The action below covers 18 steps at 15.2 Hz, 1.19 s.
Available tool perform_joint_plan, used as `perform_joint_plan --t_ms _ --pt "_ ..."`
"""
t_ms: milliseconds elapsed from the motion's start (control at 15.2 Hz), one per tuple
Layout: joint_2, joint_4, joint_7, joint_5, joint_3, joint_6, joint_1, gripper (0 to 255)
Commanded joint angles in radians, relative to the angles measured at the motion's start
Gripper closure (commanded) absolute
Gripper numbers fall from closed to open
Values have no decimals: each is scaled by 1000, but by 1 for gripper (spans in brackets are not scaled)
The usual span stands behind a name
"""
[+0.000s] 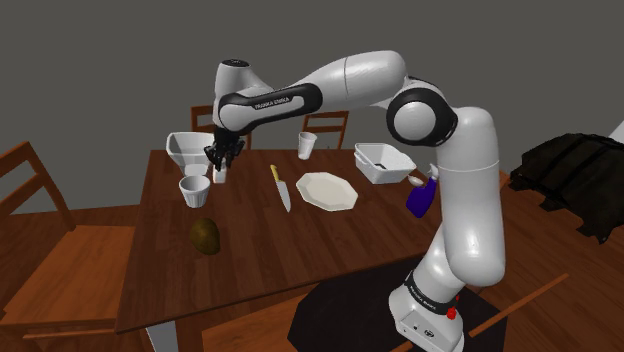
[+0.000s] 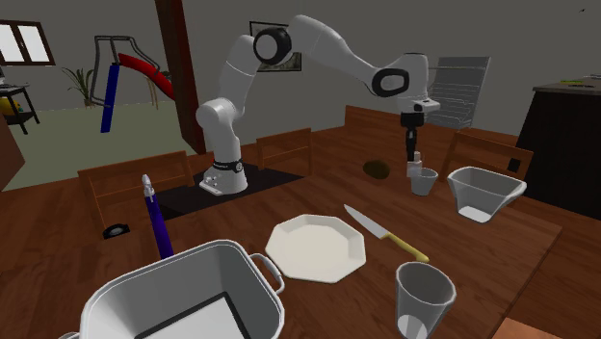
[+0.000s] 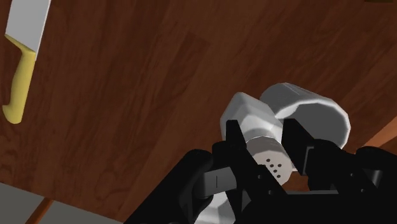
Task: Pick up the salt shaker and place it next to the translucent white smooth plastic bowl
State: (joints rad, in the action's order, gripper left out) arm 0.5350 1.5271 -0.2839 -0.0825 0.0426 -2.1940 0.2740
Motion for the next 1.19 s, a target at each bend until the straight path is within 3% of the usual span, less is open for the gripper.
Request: perform_joint_plan --t_ms 0,1122 --pt "13 7 -1 -1 -1 -21 0 255" --pt "102 55 -12 -10 -6 -157 2 255"
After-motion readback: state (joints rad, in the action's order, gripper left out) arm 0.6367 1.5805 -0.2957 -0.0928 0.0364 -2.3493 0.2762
